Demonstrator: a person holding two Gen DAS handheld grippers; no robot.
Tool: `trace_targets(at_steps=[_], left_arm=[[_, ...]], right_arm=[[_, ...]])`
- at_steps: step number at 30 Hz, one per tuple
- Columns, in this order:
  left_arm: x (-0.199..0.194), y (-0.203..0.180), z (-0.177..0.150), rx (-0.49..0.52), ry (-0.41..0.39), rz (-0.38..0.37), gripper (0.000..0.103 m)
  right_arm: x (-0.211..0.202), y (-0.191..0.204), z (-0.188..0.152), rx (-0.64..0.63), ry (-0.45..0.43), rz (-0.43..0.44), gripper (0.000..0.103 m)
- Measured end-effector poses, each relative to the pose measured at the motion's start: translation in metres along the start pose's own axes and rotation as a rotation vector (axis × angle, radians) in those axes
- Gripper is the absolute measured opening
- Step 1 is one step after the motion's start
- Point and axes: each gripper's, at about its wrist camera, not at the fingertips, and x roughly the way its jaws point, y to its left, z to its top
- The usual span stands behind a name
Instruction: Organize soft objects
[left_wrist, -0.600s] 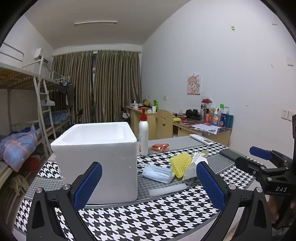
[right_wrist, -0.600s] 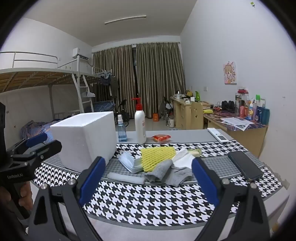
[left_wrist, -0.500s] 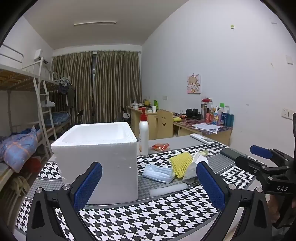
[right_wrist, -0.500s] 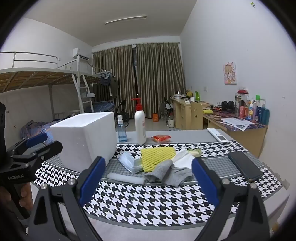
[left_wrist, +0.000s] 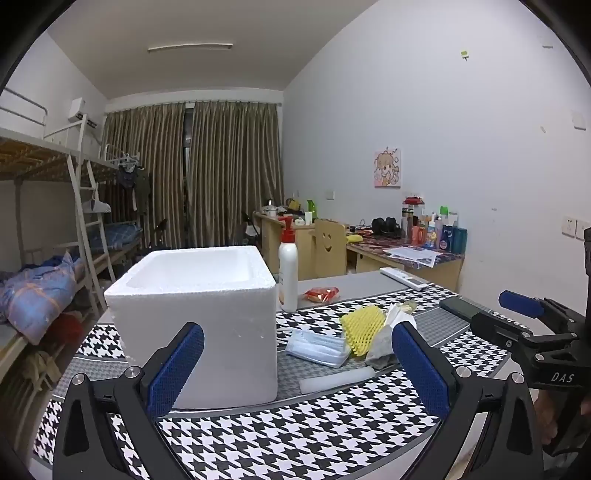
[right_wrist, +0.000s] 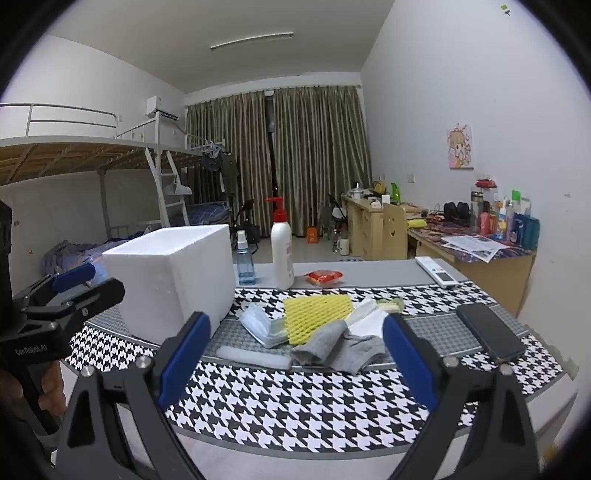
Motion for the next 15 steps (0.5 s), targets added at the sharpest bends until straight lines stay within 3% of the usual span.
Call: trace_targets(at_steps=[15], left_arm=[[-0.0019, -0.0028, 0.0022, 0.022, 0.009, 0.011, 0.102]], right_arm=[[0.0030, -0.0011, -0.0013, 0.007, 0.004, 0.008, 0.096]])
